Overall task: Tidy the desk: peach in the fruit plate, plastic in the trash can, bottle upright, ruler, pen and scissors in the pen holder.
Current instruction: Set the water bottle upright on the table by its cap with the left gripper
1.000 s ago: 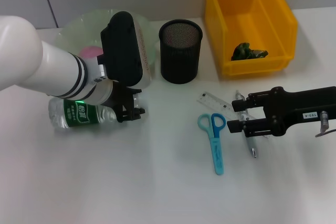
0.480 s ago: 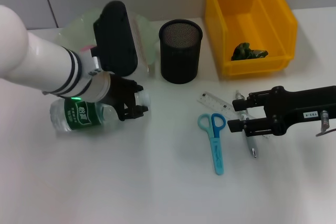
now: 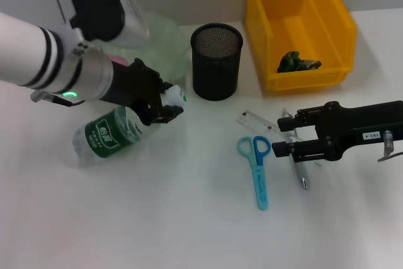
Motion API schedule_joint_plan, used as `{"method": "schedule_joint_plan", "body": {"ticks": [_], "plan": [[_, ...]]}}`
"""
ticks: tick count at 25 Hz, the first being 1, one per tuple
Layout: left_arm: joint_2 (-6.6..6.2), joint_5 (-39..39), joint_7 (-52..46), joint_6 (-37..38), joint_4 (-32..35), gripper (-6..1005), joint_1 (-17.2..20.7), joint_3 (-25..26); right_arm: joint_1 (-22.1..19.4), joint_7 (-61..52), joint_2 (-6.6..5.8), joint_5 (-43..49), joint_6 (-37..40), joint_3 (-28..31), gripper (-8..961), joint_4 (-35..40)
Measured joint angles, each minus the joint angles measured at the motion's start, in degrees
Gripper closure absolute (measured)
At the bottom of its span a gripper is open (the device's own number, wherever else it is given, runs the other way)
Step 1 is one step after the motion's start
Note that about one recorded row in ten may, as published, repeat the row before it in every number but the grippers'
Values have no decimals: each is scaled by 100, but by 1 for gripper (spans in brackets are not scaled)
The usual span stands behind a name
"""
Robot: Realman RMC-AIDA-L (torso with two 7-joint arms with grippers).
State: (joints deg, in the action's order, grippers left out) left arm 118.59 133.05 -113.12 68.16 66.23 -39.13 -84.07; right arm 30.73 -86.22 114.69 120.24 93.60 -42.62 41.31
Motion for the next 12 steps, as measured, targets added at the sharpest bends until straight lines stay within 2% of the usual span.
{"method": "schedule_joint_plan", "body": {"ticks": [6, 12], "plan": [[-8, -460, 54, 403, 14, 565, -26, 822, 17, 0, 0, -1, 0, 0, 322, 0], [-24, -645, 101, 552, 14, 565, 6, 1210, 28, 0, 0, -1, 0, 0, 322, 0]]}}
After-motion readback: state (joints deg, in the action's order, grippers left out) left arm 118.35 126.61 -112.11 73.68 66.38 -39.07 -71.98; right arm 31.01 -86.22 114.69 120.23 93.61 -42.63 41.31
